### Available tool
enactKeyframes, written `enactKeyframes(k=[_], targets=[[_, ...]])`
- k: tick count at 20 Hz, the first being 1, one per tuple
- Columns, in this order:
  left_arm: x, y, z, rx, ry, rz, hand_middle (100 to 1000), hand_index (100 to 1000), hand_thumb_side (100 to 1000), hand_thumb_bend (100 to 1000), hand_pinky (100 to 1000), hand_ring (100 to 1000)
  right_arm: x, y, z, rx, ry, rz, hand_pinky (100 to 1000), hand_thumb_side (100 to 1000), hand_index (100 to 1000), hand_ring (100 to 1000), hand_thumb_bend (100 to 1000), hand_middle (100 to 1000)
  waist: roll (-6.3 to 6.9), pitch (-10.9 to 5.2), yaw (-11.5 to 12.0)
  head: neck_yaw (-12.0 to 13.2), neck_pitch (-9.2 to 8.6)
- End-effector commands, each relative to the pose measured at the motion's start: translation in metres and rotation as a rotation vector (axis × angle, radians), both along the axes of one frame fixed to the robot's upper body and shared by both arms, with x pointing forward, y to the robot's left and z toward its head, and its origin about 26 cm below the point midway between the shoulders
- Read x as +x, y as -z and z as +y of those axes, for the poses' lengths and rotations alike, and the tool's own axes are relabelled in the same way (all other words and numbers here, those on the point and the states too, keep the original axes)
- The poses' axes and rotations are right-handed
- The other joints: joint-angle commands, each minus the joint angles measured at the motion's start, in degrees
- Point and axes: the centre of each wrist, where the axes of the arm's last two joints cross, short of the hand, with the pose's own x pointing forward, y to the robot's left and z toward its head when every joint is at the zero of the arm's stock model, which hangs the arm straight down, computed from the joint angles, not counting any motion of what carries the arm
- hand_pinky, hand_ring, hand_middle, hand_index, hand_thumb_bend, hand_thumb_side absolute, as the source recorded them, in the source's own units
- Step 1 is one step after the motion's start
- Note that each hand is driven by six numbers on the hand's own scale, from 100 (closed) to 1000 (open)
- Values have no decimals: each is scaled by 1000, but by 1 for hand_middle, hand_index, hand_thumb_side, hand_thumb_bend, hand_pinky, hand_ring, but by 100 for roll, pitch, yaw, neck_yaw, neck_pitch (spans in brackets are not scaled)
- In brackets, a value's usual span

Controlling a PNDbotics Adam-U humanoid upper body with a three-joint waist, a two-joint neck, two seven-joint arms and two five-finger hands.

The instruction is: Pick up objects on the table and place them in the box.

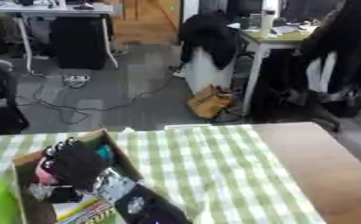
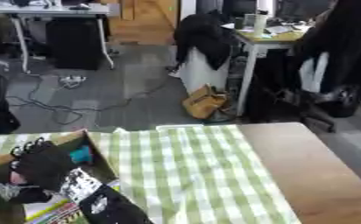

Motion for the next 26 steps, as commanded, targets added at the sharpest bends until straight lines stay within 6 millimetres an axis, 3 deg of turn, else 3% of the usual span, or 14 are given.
enactKeyframes(k=[1,5,10,22,23,24,25,26], targets=[[-3,-11,-2,5,15,-49,871,884,1000,201,896,909,6,-15,-4,6,23,-51,100,856,148,100,100,100,114,54,66,-106,-196],[-3,-19,-7,2,36,-78,871,884,1000,201,896,909,9,-18,-11,17,62,-52,100,870,150,100,100,100,83,220,234,-326,-391],[-3,-22,-9,-1,49,-93,871,884,1000,202,896,909,11,-21,-13,19,86,-68,100,874,150,100,100,100,64,292,347,-546,-485],[-3,-22,-9,1,49,-92,870,884,1000,203,896,908,13,-34,-11,111,101,-125,100,964,173,100,100,100,42,247,362,-605,-316],[-3,-22,-8,1,49,-92,870,884,1000,204,897,908,13,-35,-11,118,103,-127,100,1000,306,113,100,109,41,239,360,-605,-302],[-3,-22,-9,1,49,-91,870,884,1000,205,897,909,14,-36,-12,111,116,-124,163,1000,477,411,100,363,40,226,354,-602,-282],[-3,-22,-9,1,50,-90,870,885,1000,204,897,909,14,-38,-13,98,135,-121,574,1000,602,593,100,538,40,218,350,-603,-267],[-3,-22,-9,2,50,-90,870,885,1000,204,897,909,14,-39,-12,88,154,-120,574,1000,602,593,100,538,40,213,348,-606,-257]])
